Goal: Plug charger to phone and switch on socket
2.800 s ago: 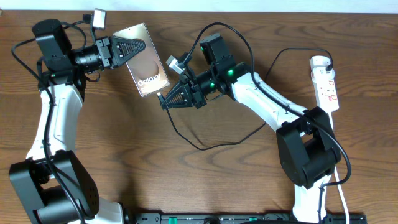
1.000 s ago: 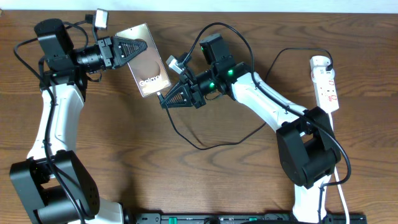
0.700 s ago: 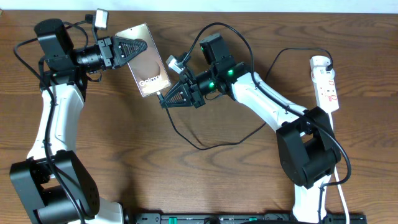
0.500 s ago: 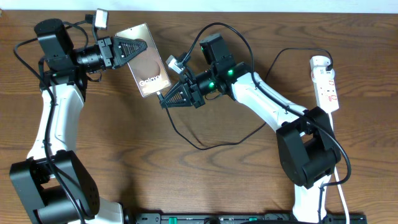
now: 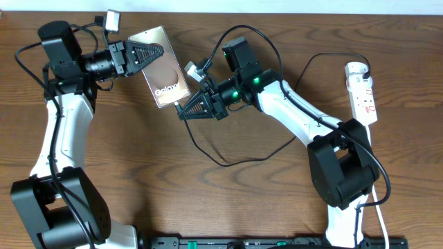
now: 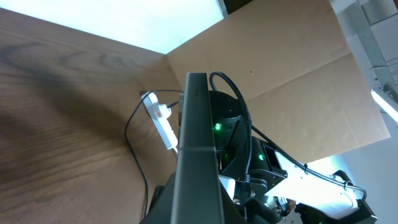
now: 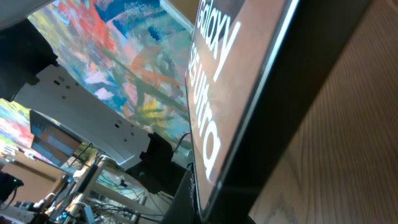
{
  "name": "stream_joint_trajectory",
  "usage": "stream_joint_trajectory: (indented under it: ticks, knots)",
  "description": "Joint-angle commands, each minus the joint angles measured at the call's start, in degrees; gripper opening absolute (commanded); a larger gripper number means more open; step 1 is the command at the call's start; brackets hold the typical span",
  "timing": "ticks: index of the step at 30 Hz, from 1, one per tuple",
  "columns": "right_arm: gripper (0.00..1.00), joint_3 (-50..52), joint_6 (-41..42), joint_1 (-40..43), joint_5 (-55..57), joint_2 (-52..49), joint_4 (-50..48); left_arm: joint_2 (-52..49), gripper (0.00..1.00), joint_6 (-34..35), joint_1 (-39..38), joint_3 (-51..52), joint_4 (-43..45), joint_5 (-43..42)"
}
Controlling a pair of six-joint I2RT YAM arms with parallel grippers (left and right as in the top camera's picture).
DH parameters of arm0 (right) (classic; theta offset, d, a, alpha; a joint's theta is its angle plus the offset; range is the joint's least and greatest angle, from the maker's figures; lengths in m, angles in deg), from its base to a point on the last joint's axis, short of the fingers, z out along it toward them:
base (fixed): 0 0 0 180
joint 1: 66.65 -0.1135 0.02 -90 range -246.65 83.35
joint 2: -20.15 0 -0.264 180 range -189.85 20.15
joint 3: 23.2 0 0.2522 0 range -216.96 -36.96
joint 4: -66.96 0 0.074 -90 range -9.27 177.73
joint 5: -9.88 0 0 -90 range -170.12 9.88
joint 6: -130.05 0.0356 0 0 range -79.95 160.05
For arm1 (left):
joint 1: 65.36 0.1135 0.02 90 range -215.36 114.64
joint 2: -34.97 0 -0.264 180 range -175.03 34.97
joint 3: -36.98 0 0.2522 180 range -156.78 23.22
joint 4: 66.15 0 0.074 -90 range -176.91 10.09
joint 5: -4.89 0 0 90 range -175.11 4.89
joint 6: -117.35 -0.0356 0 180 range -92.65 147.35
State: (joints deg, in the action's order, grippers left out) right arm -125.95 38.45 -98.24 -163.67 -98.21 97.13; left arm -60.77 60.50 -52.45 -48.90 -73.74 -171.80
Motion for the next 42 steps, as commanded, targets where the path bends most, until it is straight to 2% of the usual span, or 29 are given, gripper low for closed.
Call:
stream_joint_trajectory:
  ticks: [1, 42]
  knots:
    - [0.01, -0.5, 0.7, 0.1, -0.6, 0.1, -0.4, 0.6, 0.07, -0.2, -0.1, -0.1, 0.1, -1.8]
    - [0.01, -0.5, 2.4, 0.2, -1.3, 0.1, -3.0, 0.6, 0.08, -2.7, -0.1, 2.3, 0.4, -2.9]
